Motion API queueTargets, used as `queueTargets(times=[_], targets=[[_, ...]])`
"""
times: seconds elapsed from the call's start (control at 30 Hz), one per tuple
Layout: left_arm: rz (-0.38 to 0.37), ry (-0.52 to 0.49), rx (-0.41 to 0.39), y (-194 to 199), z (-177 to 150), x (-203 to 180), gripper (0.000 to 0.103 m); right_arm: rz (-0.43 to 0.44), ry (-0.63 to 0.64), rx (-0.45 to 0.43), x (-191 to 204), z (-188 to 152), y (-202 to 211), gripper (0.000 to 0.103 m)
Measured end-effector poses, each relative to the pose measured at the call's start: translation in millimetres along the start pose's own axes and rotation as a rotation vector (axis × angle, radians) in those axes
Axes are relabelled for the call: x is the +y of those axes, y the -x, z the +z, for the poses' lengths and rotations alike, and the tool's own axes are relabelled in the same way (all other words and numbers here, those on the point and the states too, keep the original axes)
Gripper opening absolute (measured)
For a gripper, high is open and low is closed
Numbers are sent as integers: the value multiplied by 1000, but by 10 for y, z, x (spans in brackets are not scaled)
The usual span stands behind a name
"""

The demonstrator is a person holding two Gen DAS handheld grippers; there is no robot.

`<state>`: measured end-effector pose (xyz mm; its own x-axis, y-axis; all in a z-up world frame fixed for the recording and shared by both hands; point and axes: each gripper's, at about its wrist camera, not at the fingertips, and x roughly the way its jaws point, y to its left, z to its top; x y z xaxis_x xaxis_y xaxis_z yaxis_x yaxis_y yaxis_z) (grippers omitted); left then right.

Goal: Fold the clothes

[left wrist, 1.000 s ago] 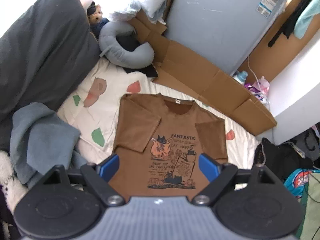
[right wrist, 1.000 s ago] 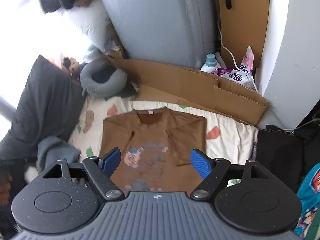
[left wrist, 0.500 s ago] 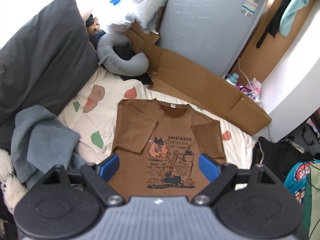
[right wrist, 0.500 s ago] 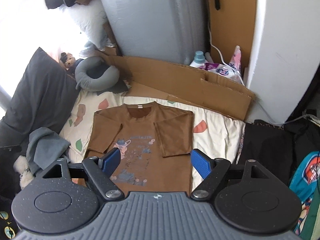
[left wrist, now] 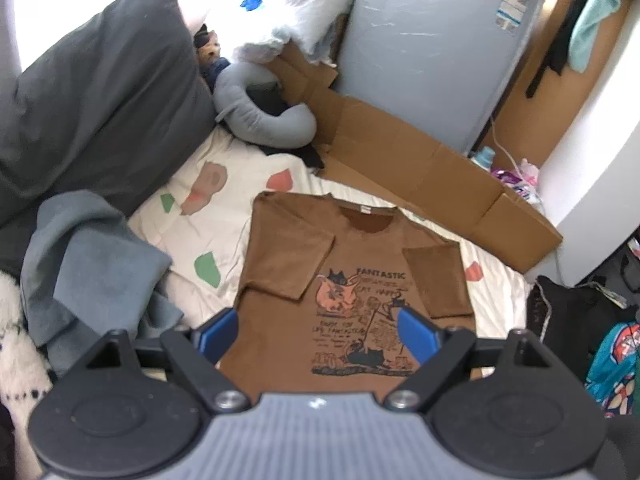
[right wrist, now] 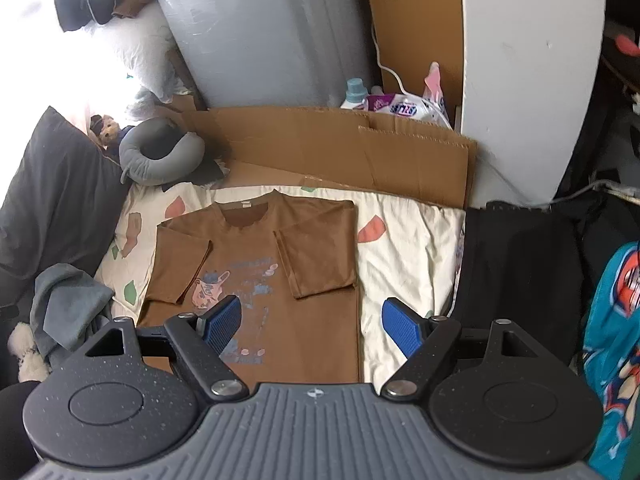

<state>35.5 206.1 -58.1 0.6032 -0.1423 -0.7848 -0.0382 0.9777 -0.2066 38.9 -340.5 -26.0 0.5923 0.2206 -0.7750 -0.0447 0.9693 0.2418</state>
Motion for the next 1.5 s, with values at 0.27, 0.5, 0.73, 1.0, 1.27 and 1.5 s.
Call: queueTargets(times=[0.27,0.5,0.73,1.0,1.27,1.5], targets=[[8,18,52,-247,-260,251,89,12,-33,22,-178,-340,-229,83],[25,44,110,-484,-509,484,89,10,-117,60,-497,-727,-514,83],[59,81,172,-770,-805,655,89,-30,-155,106,-812,-1144,-782,83],[93,89,265,-1107,-1190,847,89,-40,-175,190,-956,-1613,-1154,81],[117,143,359,-1310,-1475,1162,89,4,-168,300,-983,-2133,-1585,62],[166,155,435,-1438,-1656,1310,89,15,-163,411,-1064,-2653,-1946,37]])
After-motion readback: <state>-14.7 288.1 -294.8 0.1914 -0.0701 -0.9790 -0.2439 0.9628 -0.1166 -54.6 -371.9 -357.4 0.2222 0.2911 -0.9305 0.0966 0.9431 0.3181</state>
